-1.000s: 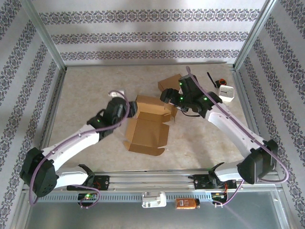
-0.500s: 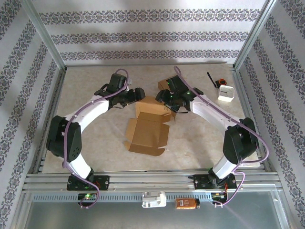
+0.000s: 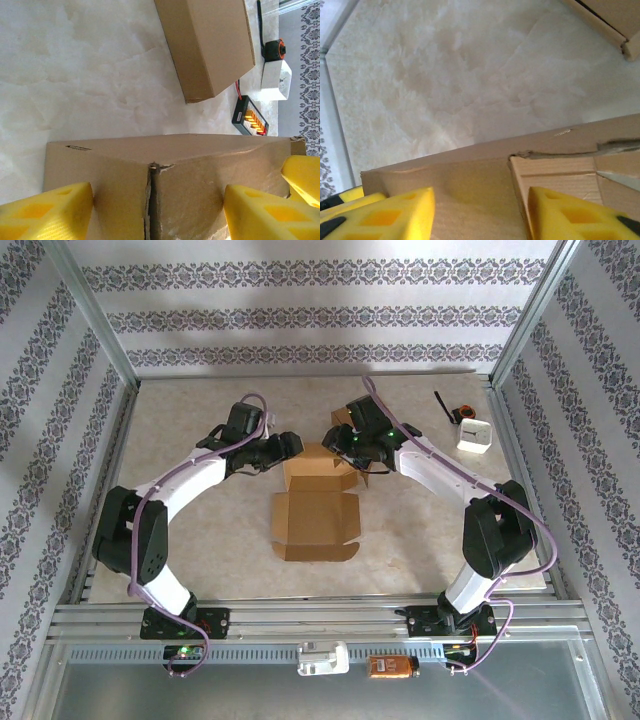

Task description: Fold the paper box

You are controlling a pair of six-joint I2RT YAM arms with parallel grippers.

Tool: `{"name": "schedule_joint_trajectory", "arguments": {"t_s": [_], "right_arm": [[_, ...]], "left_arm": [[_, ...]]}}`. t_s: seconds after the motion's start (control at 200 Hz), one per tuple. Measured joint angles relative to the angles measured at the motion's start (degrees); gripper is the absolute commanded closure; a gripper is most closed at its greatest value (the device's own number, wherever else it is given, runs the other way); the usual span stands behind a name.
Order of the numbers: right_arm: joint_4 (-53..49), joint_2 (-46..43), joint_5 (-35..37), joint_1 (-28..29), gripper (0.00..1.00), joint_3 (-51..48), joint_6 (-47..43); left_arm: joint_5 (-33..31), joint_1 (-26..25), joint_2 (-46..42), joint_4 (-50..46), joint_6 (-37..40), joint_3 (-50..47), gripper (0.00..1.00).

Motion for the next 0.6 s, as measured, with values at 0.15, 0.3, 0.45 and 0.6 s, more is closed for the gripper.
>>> {"name": "schedule_joint_trajectory", "arguments": {"t_s": [0.15,0.3,0.45,0.6], "right_arm": [[0.3,-3.9,0.0,0.2,0.33,-2.4,-1.7],[1.9,-16.0,4.7,2.0,0.34,-12.3,-2.9],[6.9,-25.3,9.9,4.7,0.40,-25.1,-2.7],[14.7,-23.0,13.8,8.3,0.40,-33.8,-2.5]], "left_arm": [[-0.9,0.0,-0.1,0.0,0.2,-0.1,0.31],[-1.7,0.0,-0.5,0.0,0.2,-0.6,0.31],[-2.1,0.0,-1.0,0.0,0.5,-0.8,0.31],[-2.5,0.0,-1.0,-0.1,1.2,-0.8,0.32]]}}
